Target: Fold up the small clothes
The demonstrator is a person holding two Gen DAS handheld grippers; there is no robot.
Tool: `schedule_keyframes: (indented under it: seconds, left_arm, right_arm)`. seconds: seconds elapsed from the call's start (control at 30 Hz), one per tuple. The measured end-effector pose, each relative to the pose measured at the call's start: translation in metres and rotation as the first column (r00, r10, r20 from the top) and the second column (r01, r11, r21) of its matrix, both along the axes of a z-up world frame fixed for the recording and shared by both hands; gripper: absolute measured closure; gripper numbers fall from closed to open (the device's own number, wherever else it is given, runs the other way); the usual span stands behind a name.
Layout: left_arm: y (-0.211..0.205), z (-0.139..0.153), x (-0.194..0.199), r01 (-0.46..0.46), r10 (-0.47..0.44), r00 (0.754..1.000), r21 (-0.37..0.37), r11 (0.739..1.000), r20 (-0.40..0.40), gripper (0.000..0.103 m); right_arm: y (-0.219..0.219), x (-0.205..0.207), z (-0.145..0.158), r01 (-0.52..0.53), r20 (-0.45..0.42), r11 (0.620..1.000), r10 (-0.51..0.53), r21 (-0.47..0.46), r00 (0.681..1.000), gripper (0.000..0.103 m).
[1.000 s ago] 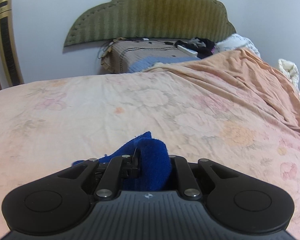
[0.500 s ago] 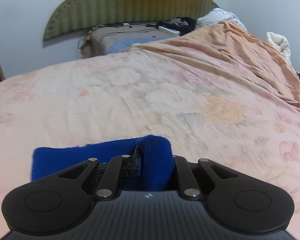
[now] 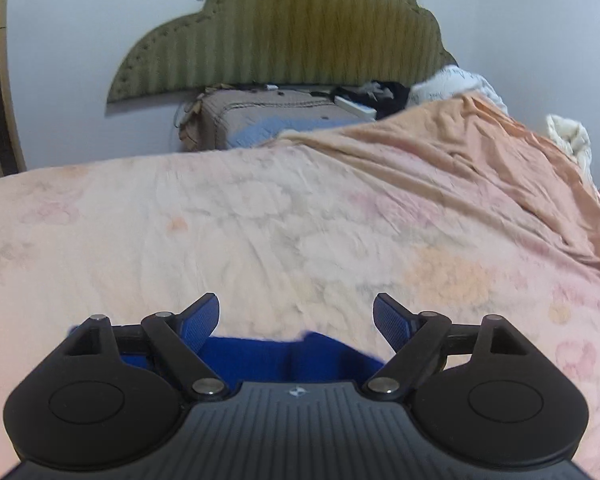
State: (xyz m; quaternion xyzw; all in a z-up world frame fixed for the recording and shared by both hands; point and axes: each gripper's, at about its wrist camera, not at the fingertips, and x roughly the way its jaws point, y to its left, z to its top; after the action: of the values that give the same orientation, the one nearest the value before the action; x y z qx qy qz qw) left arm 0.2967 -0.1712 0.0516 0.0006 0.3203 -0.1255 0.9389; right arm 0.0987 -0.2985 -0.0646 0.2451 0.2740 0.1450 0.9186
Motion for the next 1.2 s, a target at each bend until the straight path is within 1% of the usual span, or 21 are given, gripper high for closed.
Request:
schedule_keyframes:
  seconds: [0.07,0.17,0.2,0.23,0.33,0.4,0.43,0.5,0.53,0.67,0.77,0.8,0.83,0.9,0.93,0.97,1.0,1.03,1.1,1.13,1.2]
  left_arm:
    - [0.008,0.004,-0.002,-0.024,0.024,1.0,0.0,1.0,-0.008,0.018]
    - [0.031,0.005,-0.016,-0.059,0.058,0.998,-0.017,0.998,-0.023,0.018]
    - [0.04,0.003,-0.023,-0.067,0.066,0.997,-0.024,0.997,-0.031,0.018]
    - [0.05,0.0,-0.032,-0.07,0.069,0.997,-0.026,0.997,-0.04,0.018]
    - [0.076,-0.011,-0.065,-0.096,0.096,0.994,0.001,0.995,-0.055,0.018]
    - [0.092,-0.018,-0.088,-0.108,0.109,0.992,0.01,0.994,-0.058,0.018]
    - [0.1,-0.021,-0.099,-0.112,0.113,0.992,0.014,0.994,-0.06,0.018]
    - [0.113,-0.027,-0.12,-0.119,0.12,0.991,0.014,0.993,-0.056,0.018]
    - [0.117,-0.029,-0.13,-0.122,0.123,0.991,0.019,0.992,-0.054,0.018]
    - [0.126,-0.035,-0.158,-0.109,0.111,0.993,0.033,0.993,-0.046,0.018]
    - [0.122,-0.033,-0.17,-0.086,0.085,0.996,0.063,0.994,0.01,0.018]
    - [0.119,-0.034,-0.171,-0.085,0.083,0.996,0.08,0.993,0.029,0.018]
    - [0.117,-0.036,-0.171,-0.086,0.083,0.996,0.094,0.992,0.041,0.018]
    - [0.113,-0.04,-0.17,-0.078,0.074,0.996,0.104,0.992,0.041,0.018]
    - [0.111,-0.042,-0.171,-0.07,0.066,0.997,0.101,0.992,0.043,0.018]
    - [0.11,-0.044,-0.173,-0.066,0.061,0.997,0.097,0.993,0.05,0.018]
    - [0.108,-0.046,-0.175,-0.061,0.055,0.997,0.096,0.994,0.06,0.018]
    - [0.106,-0.048,-0.177,-0.056,0.05,0.996,0.101,0.993,0.068,0.018]
    - [0.103,-0.053,-0.177,-0.05,0.043,0.997,0.112,0.992,0.059,0.017]
    - [0.102,-0.055,-0.176,-0.045,0.04,0.998,0.112,0.993,0.05,0.017]
    - [0.101,-0.057,-0.176,-0.044,0.039,0.998,0.11,0.993,0.045,0.017]
  right_arm:
    - [-0.004,0.001,-0.002,0.003,-0.011,0.999,-0.003,0.038,1.0,0.085]
    - [-0.012,0.001,-0.004,0.004,-0.019,0.994,-0.002,0.106,1.0,0.072]
    - [-0.016,0.002,-0.005,0.004,-0.022,0.991,-0.001,0.136,1.0,0.07]
    - [-0.019,0.002,-0.007,0.005,-0.028,0.986,0.0,0.167,1.0,0.07]
    - [-0.027,0.004,-0.011,0.005,-0.042,0.971,0.005,0.237,0.999,0.069]
    - [-0.027,0.004,-0.011,0.005,-0.044,0.966,0.006,0.26,0.999,0.069]
    - [-0.028,0.004,-0.011,0.007,-0.042,0.965,0.005,0.262,0.999,0.071]
    - [-0.03,0.002,-0.014,0.018,-0.04,0.968,-0.008,0.248,0.999,0.089]
    - [-0.029,0.001,-0.013,0.026,-0.039,0.972,-0.018,0.232,0.999,0.091]
    - [-0.028,-0.008,-0.009,0.038,-0.028,0.981,-0.033,0.189,0.999,0.094]
    - [-0.024,-0.019,-0.005,0.04,-0.027,0.991,-0.037,0.131,0.999,0.094]
    - [-0.021,-0.019,-0.005,0.044,-0.039,0.993,-0.04,0.107,0.998,0.093]
    - [-0.019,-0.017,-0.004,0.046,-0.052,0.995,-0.042,0.089,0.998,0.087]
    - [-0.02,-0.015,0.002,0.071,-0.076,0.996,-0.067,0.059,0.995,0.068]
    - [-0.022,-0.016,0.008,0.089,-0.068,0.995,-0.085,0.044,0.994,0.065]
    - [-0.024,-0.017,0.016,0.105,-0.045,0.994,-0.104,0.02,0.994,0.056]
    - [-0.024,-0.015,0.023,0.119,-0.028,0.993,-0.12,-0.012,0.992,0.053]
    - [-0.023,-0.009,0.033,0.13,-0.017,0.99,-0.132,-0.053,0.991,0.052]
    - [-0.019,0.013,0.048,0.109,-0.025,0.986,-0.113,-0.126,0.993,0.052]
    - [-0.016,0.026,0.053,0.097,-0.03,0.985,-0.102,-0.144,0.994,0.052]
    - [-0.011,0.052,0.058,0.084,-0.03,0.986,-0.09,-0.141,0.996,0.051]
